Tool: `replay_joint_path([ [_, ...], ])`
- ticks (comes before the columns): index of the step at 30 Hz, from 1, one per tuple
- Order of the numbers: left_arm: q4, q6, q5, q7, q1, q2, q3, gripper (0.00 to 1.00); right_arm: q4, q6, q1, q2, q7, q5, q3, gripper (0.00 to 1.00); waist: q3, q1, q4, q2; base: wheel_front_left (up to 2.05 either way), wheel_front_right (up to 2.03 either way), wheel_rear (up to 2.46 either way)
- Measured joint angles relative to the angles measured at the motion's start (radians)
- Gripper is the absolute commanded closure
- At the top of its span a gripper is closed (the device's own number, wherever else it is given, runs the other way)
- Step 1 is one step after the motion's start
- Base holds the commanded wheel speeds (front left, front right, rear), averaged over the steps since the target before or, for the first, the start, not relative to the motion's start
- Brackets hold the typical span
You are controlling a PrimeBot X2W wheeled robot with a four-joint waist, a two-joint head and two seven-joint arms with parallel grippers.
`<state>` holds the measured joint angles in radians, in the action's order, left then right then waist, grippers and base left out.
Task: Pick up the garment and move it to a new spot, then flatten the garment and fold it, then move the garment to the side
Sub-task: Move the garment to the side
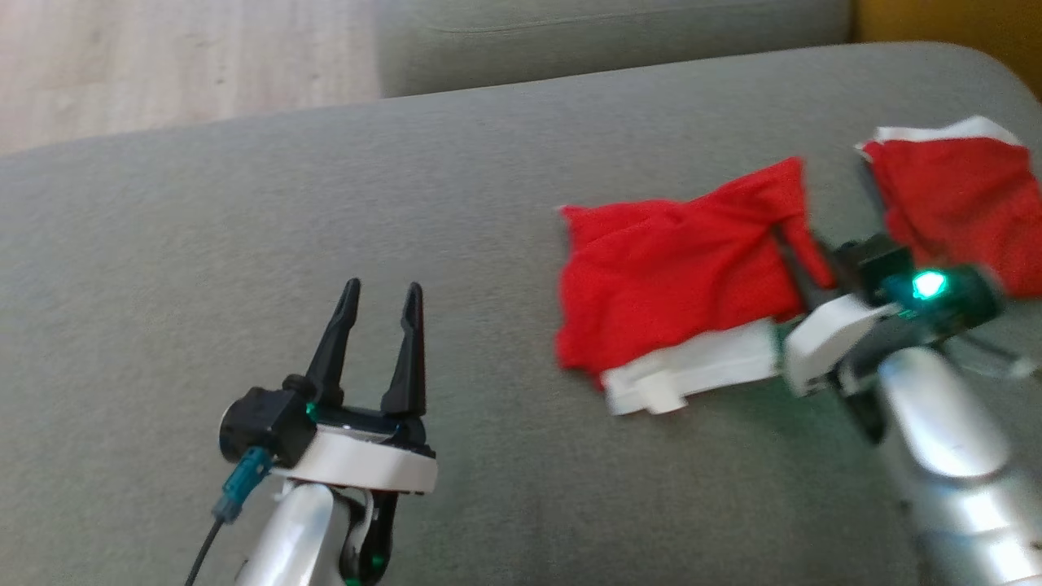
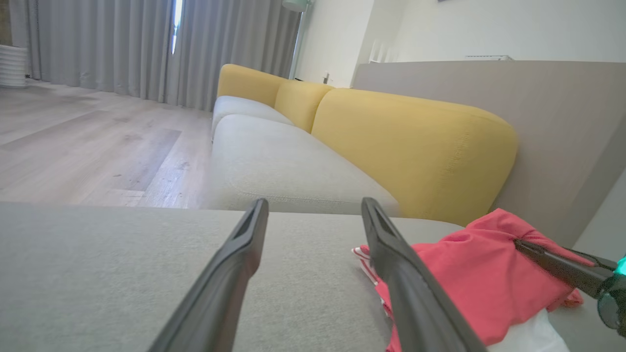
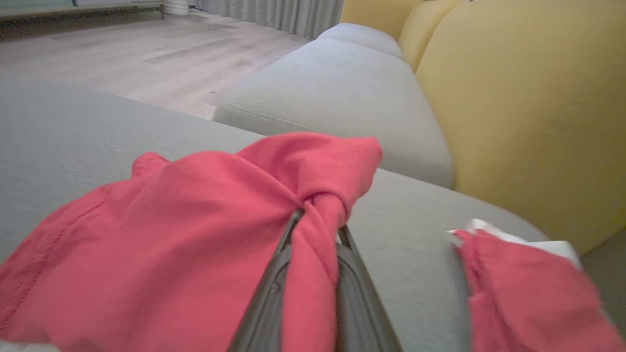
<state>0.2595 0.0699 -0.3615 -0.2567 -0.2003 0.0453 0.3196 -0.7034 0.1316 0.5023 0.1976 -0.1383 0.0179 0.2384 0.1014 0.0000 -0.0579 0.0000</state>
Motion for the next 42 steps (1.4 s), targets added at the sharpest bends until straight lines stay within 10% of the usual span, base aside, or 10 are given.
replay_joint_path([
  [14, -0.051, -0.007, 0.006, 0.0, -0.112, -0.002, 0.002, 0.0, 0.117, 0.0, 0.127, 0.33, 0.095, -0.071, -0.058, 1.0, 0.146, 0.0002, -0.063, 0.0, 0.0, 0.0, 0.0],
  [36, -0.036, 0.027, 0.039, 0.0, -0.148, -0.002, -0.032, 0.0, -0.073, 0.0, 0.21, 0.342, 0.13, 0.105, -0.388, 1.0, 0.265, 0.0001, -0.01, 0.0, 0.0, 0.0, 0.0],
  [37, -0.036, 0.028, 0.039, 0.0, -0.148, -0.002, -0.034, 0.0, -0.075, 0.0, 0.21, 0.337, 0.13, 0.114, -0.402, 0.72, 0.265, 0.0001, -0.011, 0.0, 0.0, 0.0, 0.0],
  [38, -0.035, 0.029, 0.039, 0.0, -0.148, -0.002, -0.034, 0.0, -0.075, 0.0, 0.21, 0.332, 0.128, 0.123, -0.415, 0.0, 0.265, 0.0001, -0.012, 0.0, 0.0, 0.0, 0.0],
  [42, -0.024, 0.033, 0.039, 0.0, -0.147, -0.003, -0.045, 0.0, -0.072, 0.0, 0.21, 0.304, 0.105, 0.142, -0.453, 0.0, 0.251, 0.0001, -0.016, 0.0, 0.0, 0.0, 0.0],
])
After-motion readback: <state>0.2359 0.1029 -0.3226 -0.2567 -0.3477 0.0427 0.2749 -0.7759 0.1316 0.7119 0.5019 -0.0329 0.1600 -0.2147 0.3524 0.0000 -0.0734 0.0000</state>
